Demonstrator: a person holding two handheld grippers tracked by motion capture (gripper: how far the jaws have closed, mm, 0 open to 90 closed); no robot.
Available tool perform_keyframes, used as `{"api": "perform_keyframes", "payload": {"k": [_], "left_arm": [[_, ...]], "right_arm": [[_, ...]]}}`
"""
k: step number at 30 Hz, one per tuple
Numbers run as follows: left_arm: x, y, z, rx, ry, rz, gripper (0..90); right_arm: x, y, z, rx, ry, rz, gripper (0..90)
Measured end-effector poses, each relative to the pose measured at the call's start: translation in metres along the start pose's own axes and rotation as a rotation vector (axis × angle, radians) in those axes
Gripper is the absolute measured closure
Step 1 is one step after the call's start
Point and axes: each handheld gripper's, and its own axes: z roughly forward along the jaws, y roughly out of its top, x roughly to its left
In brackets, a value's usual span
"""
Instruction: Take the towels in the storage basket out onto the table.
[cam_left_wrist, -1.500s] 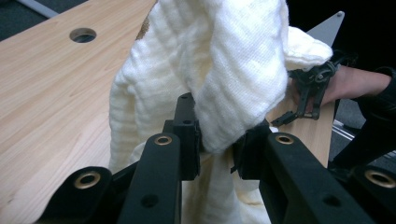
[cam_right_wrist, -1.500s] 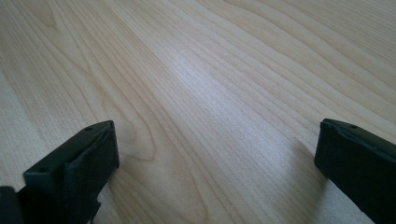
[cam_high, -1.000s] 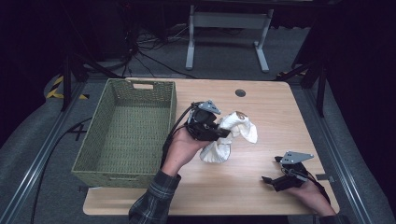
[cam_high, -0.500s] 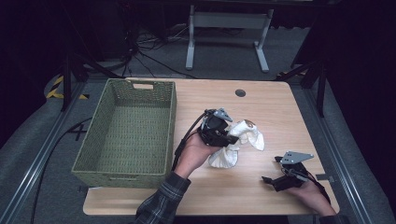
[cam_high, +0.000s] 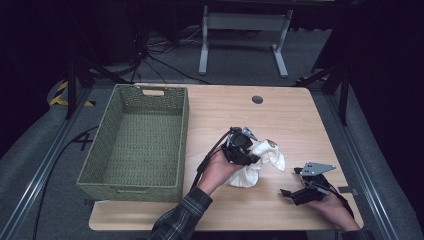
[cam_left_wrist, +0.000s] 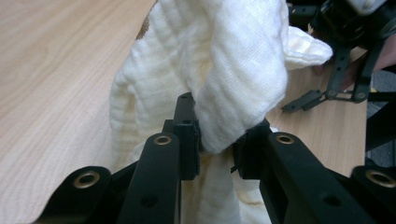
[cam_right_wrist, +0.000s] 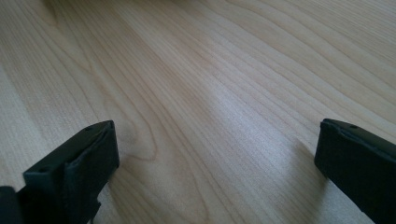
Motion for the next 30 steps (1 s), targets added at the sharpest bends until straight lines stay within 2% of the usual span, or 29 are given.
{"api": "perform_keyframes", "payload": {"k": [9,18,24,27,30], "left_arm": [[-0.003,-0.006,0.032,0.069,0.000,0.017,74.2],[-0.004,-0.013,0.055,0.097,-0.008,0.004,72.4],[-0.005,-0.015,0.061,0.092,-0.026,0.019,58.5],[-0.006,-0.014,0.054,0.071,-0.022,0.021,46.7],[-0.006,-0.014,0.045,0.055,-0.019,0.026,39.5]], "right_arm": [[0.000,0.000,0.000,0.000,0.001,-0.001,0.0],[0.000,0.000,0.000,-0.002,0.003,-0.009,0.0],[0.000,0.000,0.000,-0.001,0.006,-0.011,0.0],[0.000,0.000,0.000,-0.001,0.006,-0.011,0.0],[0.000,0.000,0.000,-0.001,0.006,-0.012,0.0]]}}
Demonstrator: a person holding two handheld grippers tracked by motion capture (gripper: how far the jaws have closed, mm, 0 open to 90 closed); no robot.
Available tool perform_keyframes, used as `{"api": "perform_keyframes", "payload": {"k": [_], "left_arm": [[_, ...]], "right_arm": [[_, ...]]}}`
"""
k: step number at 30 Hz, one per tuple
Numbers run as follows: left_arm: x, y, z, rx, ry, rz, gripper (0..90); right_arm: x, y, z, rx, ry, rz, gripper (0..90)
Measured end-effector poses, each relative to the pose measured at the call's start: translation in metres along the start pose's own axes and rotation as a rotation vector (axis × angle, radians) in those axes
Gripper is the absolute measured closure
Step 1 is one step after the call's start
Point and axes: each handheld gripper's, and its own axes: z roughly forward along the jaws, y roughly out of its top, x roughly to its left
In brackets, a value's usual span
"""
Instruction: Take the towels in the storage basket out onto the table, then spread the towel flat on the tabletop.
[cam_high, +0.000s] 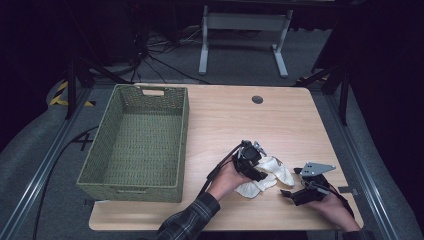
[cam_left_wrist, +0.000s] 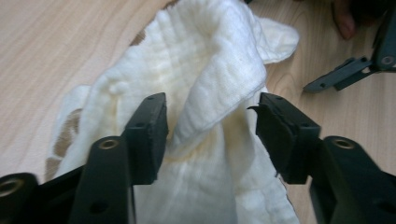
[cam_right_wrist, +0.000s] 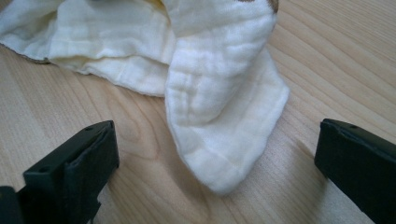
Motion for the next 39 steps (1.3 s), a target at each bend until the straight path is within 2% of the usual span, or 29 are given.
{"api": "perform_keyframes", "payload": {"k": [3,9,11,12,15,20,21,25,27,28,30,31,32,33,34,35,39], "left_arm": [[-0.002,-0.002,-0.016,-0.026,0.013,0.005,35.7],[-0.003,-0.007,-0.031,-0.057,0.023,-0.002,35.2],[-0.004,-0.010,-0.035,-0.061,0.029,0.000,35.2],[-0.005,-0.012,-0.037,-0.068,0.030,-0.014,35.2],[-0.006,-0.018,-0.041,-0.064,0.046,-0.007,35.4],[-0.011,-0.030,-0.045,-0.073,0.061,-0.036,36.2],[-0.011,-0.032,-0.045,-0.069,0.063,-0.026,36.5],[-0.018,-0.041,-0.047,-0.076,0.072,-0.028,40.5],[-0.020,-0.044,-0.048,-0.077,0.076,-0.024,44.1],[-0.024,-0.049,-0.048,-0.074,0.087,-0.021,45.2],[-0.026,-0.051,-0.049,-0.062,0.093,-0.014,47.0],[-0.028,-0.053,-0.049,-0.066,0.093,-0.014,49.0],[-0.031,-0.057,-0.049,-0.054,0.094,-0.025,51.5],[-0.031,-0.057,-0.049,-0.054,0.094,-0.025,53.4],[-0.033,-0.058,-0.049,-0.063,0.092,-0.028,54.6],[-0.035,-0.060,-0.048,-0.065,0.081,-0.025,54.6],[-0.043,-0.062,-0.044,-0.056,0.068,-0.015,57.6]], "right_arm": [[0.000,0.000,0.000,0.000,0.000,0.000,0.0],[0.000,0.000,0.000,0.000,0.001,0.000,0.1],[0.000,0.000,0.000,0.000,0.002,0.004,0.1],[0.000,0.000,0.000,-0.001,0.001,0.002,0.1],[0.000,-0.001,-0.001,-0.002,0.008,0.010,0.0],[-0.002,0.003,-0.008,-0.016,0.012,0.020,2.5],[-0.001,0.004,-0.010,-0.029,0.015,0.016,4.9],[0.003,0.008,-0.019,-0.068,0.038,0.014,13.4],[0.004,0.008,-0.020,-0.076,0.055,0.016,16.2],[0.009,0.011,-0.023,-0.090,0.084,0.012,20.5],[0.011,0.013,-0.024,-0.100,0.091,-0.001,23.2],[0.013,0.014,-0.025,-0.107,0.100,-0.005,26.1],[0.017,0.016,-0.025,-0.123,0.128,-0.013,33.3],[0.017,0.016,-0.025,-0.123,0.128,-0.013,33.3],[0.022,0.019,-0.025,-0.123,0.155,-0.019,39.8],[0.022,0.019,-0.025,-0.123,0.155,-0.019,39.8],[0.029,0.025,-0.019,-0.126,0.207,-0.038,51.3]]}}
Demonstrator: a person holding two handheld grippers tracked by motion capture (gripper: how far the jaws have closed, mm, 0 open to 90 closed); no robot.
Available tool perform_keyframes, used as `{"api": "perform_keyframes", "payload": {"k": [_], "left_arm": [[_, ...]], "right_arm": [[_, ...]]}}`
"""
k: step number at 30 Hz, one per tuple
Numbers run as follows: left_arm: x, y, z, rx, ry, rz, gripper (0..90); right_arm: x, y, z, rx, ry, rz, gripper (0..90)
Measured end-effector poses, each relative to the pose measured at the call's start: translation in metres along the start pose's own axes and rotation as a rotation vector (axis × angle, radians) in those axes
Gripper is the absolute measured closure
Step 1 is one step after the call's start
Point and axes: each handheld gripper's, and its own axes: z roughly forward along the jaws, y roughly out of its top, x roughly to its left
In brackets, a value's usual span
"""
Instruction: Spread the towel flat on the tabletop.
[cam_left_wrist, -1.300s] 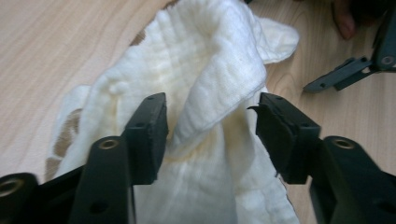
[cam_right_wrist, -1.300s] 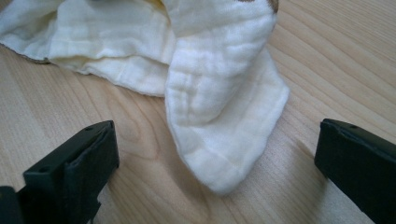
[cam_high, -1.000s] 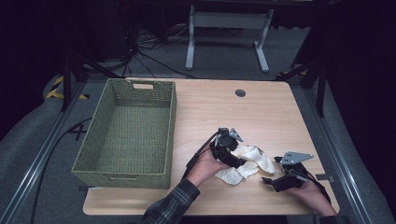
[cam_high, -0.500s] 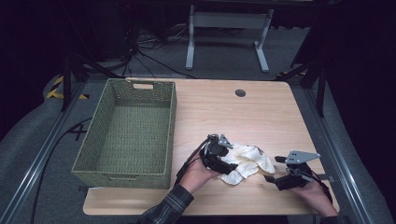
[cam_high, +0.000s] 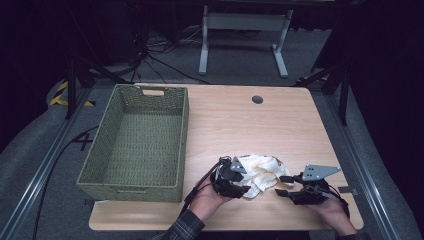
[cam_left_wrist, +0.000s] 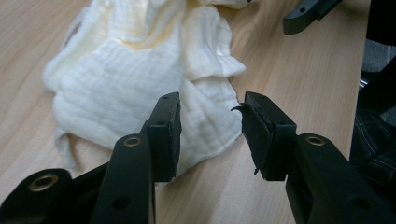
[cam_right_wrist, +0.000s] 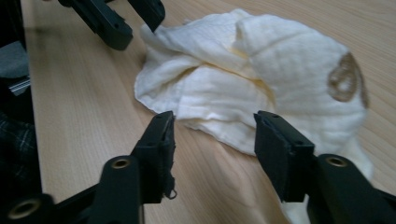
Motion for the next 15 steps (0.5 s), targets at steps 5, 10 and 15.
{"api": "perform_keyframes", "payload": {"k": [5,10,15], "left_arm": [[-0.006,-0.001,0.013,0.035,-0.002,-0.005,56.1],[-0.006,-0.001,0.023,0.067,0.003,0.002,53.8],[-0.003,-0.002,0.031,0.069,0.021,-0.008,53.7]], "right_arm": [[0.003,0.007,0.012,0.017,0.033,-0.009,57.1],[0.004,0.013,0.023,0.026,0.047,-0.015,58.1],[0.004,0.017,0.032,0.030,0.054,-0.027,58.6]]}}
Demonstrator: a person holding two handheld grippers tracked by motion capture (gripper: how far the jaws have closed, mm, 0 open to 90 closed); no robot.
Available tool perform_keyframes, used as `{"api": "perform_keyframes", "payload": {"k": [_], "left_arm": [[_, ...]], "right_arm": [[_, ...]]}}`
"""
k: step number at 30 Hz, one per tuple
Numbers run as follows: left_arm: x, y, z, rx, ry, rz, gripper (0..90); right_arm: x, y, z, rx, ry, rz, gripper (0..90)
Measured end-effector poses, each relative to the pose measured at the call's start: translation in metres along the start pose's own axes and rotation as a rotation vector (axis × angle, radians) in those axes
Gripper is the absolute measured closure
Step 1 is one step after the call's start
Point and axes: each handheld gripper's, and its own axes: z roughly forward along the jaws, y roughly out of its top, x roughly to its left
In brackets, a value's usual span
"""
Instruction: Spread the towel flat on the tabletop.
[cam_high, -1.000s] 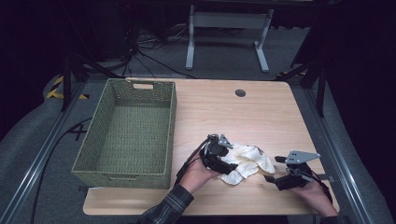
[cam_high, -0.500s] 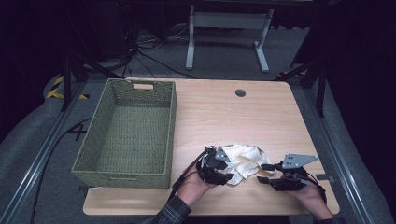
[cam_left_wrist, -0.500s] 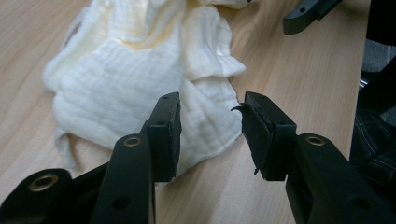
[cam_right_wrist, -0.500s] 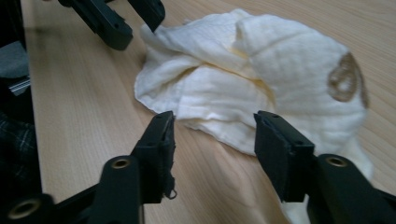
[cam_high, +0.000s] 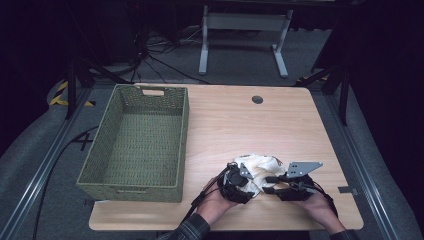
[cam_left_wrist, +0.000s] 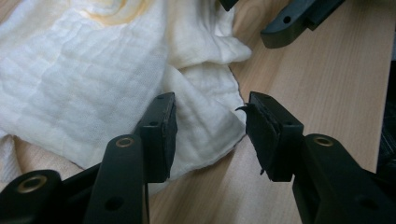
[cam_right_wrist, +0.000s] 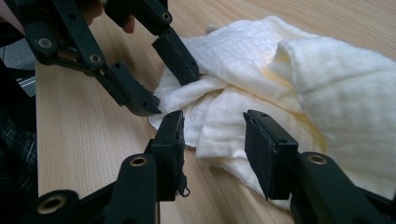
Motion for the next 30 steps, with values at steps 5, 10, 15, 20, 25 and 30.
{"api": "perform_keyframes", "payload": {"k": [5,10,15,20,25,30], "left_arm": [[0.001,0.001,0.005,0.012,0.020,0.000,57.1],[0.001,0.001,0.004,0.024,0.057,0.017,67.3],[0.004,0.002,0.003,0.037,0.067,0.027,78.0],[0.008,0.002,0.004,0.031,0.044,0.008,86.0],[0.010,0.002,0.003,0.024,0.028,-0.001,86.8],[0.012,0.002,-0.006,-0.006,0.013,-0.014,87.2]], "right_arm": [[0.001,0.003,0.009,0.020,0.002,-0.010,59.2],[0.000,0.002,0.019,0.064,-0.017,-0.018,65.7],[-0.003,0.000,0.020,0.073,-0.029,-0.012,77.7],[-0.007,-0.001,0.018,0.075,-0.028,0.008,85.2],[-0.009,0.000,0.012,0.058,-0.031,0.020,86.4],[-0.012,0.001,0.003,0.033,-0.037,0.031,86.7]]}}
